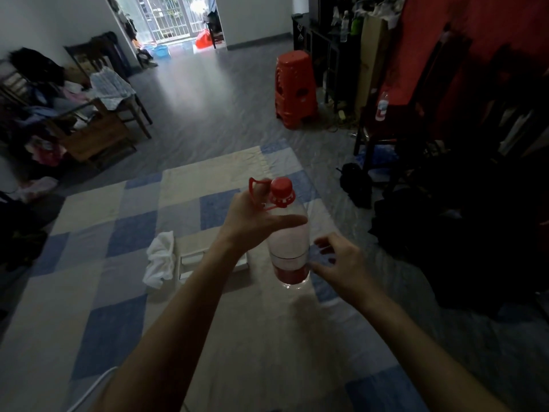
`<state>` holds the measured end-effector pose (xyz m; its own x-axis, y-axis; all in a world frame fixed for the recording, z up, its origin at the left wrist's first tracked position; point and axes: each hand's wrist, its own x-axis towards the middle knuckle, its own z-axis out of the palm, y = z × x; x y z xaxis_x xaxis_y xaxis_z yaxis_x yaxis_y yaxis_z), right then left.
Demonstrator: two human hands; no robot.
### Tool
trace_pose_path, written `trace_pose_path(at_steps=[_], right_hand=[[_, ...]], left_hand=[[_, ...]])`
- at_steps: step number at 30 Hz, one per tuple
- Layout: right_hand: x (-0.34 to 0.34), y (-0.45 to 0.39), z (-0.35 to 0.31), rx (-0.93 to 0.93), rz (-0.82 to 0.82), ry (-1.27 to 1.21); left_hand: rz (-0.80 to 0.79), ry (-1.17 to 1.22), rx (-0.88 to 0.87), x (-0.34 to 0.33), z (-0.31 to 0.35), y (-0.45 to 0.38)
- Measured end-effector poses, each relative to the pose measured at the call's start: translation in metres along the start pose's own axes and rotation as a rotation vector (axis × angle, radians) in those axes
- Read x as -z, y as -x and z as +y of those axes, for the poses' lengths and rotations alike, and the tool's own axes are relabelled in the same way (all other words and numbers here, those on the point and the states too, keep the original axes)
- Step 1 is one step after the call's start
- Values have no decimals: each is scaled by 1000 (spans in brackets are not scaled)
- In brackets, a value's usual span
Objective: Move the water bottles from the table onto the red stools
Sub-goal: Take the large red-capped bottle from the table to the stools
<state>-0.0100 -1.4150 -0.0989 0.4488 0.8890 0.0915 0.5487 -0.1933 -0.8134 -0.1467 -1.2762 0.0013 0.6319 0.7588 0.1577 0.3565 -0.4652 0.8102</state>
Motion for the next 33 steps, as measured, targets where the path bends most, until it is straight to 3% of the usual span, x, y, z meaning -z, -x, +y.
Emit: trace_pose_path(at_steps=[8,24,33], right_hand=[[11,33,-3,-63,75,-241],[-7,154,-60,-164,347,-117],[-46,248,-95,-424,559,-118]], left_hand=[[-11,57,-54,-11,32,26],[-290,171,-225,-2,53,104],[-508,291,-356,8,55,176]])
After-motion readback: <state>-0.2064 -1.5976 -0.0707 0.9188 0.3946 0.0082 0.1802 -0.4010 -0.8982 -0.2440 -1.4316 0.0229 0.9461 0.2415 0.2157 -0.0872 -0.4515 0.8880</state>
